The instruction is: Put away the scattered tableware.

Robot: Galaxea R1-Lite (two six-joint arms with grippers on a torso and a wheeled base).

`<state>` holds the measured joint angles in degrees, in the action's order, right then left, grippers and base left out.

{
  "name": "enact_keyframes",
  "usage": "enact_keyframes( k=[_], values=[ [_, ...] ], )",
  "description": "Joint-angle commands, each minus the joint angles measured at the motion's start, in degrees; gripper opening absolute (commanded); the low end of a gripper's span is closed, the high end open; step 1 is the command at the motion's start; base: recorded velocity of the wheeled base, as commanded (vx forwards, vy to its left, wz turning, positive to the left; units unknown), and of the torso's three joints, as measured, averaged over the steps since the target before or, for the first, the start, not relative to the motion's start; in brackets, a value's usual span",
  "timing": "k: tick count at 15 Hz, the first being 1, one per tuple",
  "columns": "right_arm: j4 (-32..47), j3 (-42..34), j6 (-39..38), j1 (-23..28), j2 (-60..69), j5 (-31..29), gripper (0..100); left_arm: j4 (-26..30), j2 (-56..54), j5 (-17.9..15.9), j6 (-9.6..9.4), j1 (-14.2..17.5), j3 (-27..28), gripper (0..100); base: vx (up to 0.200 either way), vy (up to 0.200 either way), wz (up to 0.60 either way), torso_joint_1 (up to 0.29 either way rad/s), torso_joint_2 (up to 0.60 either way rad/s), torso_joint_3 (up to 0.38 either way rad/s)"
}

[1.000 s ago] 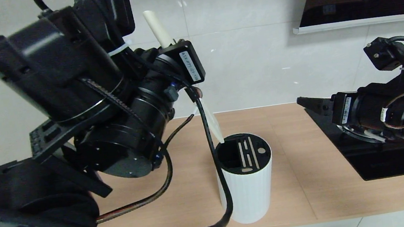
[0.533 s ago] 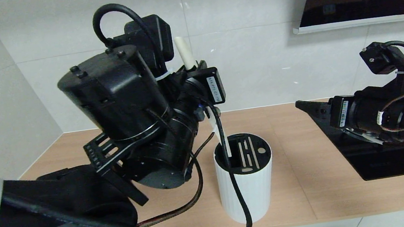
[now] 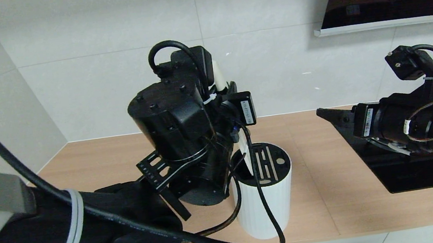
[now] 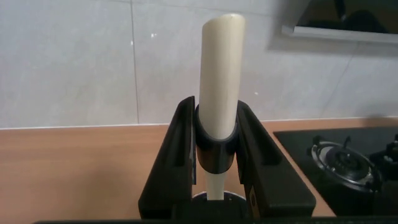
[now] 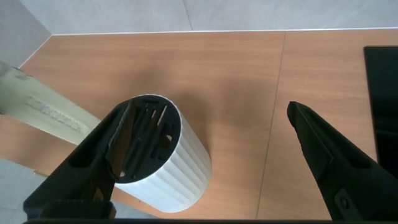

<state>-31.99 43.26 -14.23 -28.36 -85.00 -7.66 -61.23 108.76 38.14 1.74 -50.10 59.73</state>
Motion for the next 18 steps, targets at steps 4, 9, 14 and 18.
enact_keyframes(
  k=[4, 9, 14, 18],
  values=[
    [0.00, -0.02, -0.01, -0.21, -0.07, 0.01, 100, -0.20, 2.42, 0.09, 0.10, 0.01, 0.12, 0, 0.000, 0.000, 0.00, 0.000, 0.00, 0.000],
    [0.00, -0.02, -0.01, -0.21, -0.16, 0.01, 100, -2.75, 7.51, 0.97, 0.45, -0.26, 0.03, 0, 0.000, 0.000, 0.00, 0.000, 0.00, 0.000],
    [0.00, -0.02, -0.01, -0.21, -0.25, 0.01, 100, -2.75, 10.68, 1.85, 0.54, -0.61, -0.67, 0, 0.000, 0.000, 0.00, 0.000, 0.00, 0.000],
    [0.00, -0.02, -0.01, -0.21, -0.25, 0.01, 100, -2.84, 11.65, 1.67, 0.54, -1.84, -2.60, 0, 0.000, 0.000, 0.00, 0.000, 0.00, 0.000]
  ],
)
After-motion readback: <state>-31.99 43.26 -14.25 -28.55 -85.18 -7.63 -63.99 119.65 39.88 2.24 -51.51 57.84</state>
